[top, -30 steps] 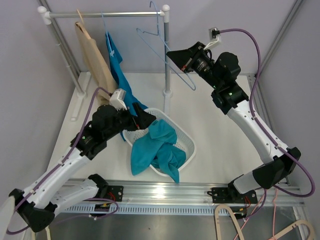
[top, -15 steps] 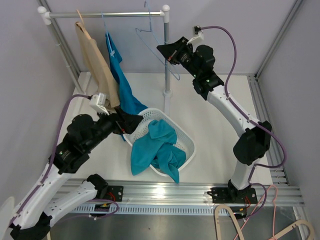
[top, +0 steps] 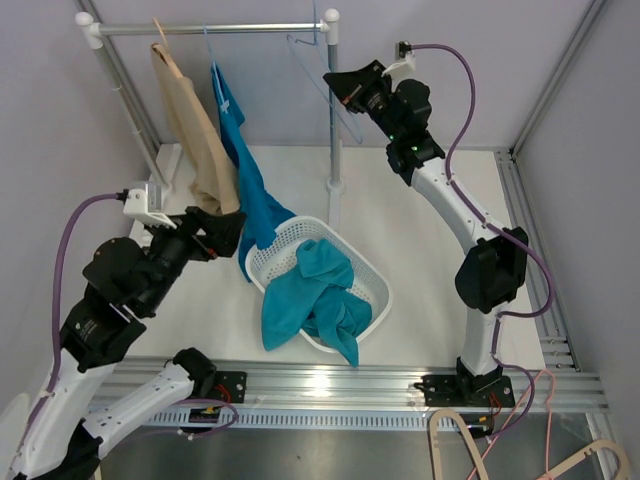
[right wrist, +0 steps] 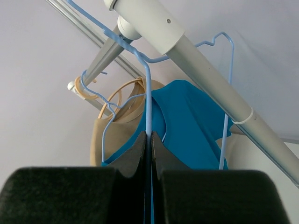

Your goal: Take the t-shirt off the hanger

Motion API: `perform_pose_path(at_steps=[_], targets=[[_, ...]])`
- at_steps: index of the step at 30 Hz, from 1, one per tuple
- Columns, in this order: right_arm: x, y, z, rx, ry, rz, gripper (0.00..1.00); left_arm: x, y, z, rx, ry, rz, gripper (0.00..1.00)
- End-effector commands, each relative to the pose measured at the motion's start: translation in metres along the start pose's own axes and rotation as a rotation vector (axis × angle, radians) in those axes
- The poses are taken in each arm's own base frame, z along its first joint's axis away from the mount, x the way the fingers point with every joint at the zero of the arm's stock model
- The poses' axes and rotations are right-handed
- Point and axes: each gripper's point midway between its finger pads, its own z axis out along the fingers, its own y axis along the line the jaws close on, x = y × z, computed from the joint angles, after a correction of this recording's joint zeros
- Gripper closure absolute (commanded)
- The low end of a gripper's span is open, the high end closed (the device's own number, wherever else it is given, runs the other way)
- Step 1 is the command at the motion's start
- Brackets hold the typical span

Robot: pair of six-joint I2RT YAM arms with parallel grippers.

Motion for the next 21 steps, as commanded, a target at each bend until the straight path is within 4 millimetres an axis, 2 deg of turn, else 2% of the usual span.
perform_pose_path(at_steps=[1,2,3,4,6,7,9,10,11,12,13,14,15,16,17,19,20,21], targets=[[-0.016,0.024,-0.002,-0.083,-0.053,0.003,1.00,-0.027,0.017,0.005,-0.131,-0.058,0.079,0.01],[-0.007,0.014,-0.005,-0.064,-0.037,0.012,1.00,-0.028,0.022,0.009,-0.169,-0.054,0.089,0.00],[-0.006,0.015,-0.007,-0.064,-0.044,0.014,1.00,-0.052,0.015,0.004,-0.166,-0.095,0.072,0.00],[-0.010,0.019,-0.011,-0.066,-0.051,0.012,1.00,-0.046,0.016,0.015,-0.193,-0.047,0.088,0.00],[-0.003,0.014,-0.015,-0.054,-0.042,0.012,1.00,-0.071,0.002,0.014,-0.169,-0.082,0.081,0.00],[-0.004,0.017,-0.017,-0.060,-0.042,0.010,1.00,-0.071,0.001,0.023,-0.176,-0.070,0.093,0.00],[0.000,0.015,-0.018,-0.053,-0.031,0.015,1.00,-0.084,-0.007,0.027,-0.157,-0.082,0.089,0.01],[0.000,0.015,-0.019,-0.053,-0.029,0.013,1.00,-0.107,-0.017,0.020,-0.132,-0.124,0.056,0.00],[0.000,0.017,-0.020,-0.056,-0.030,0.011,1.00,-0.097,-0.015,0.033,-0.147,-0.067,0.060,0.01],[0.000,0.018,-0.022,-0.059,-0.029,0.005,0.91,-0.099,-0.017,0.037,-0.135,-0.054,0.055,0.00],[0.001,0.017,-0.023,-0.057,-0.025,0.002,0.84,-0.116,-0.024,0.034,-0.120,-0.090,0.047,0.00],[-0.002,0.022,-0.025,-0.066,-0.028,-0.001,0.71,-0.112,-0.023,0.047,-0.137,-0.068,0.058,0.00],[-0.002,0.025,-0.027,-0.069,-0.027,-0.011,0.68,-0.113,-0.019,0.054,-0.153,-0.064,0.076,0.01],[-0.002,0.026,-0.029,-0.069,-0.025,-0.015,0.66,-0.127,-0.023,0.053,-0.150,-0.091,0.075,0.00],[-0.005,0.027,-0.031,-0.067,-0.030,-0.024,0.62,-0.120,-0.018,0.071,-0.172,-0.055,0.086,0.01],[-0.013,0.037,-0.037,-0.069,-0.041,-0.043,0.61,-0.123,-0.009,0.082,-0.209,-0.040,0.089,0.01],[-0.015,0.039,-0.040,-0.064,-0.047,-0.048,0.59,-0.128,-0.011,0.085,-0.196,-0.043,0.083,0.01],[-0.020,0.043,-0.044,-0.056,-0.055,-0.053,0.55,-0.124,-0.004,0.099,-0.214,-0.026,0.068,0.00]])
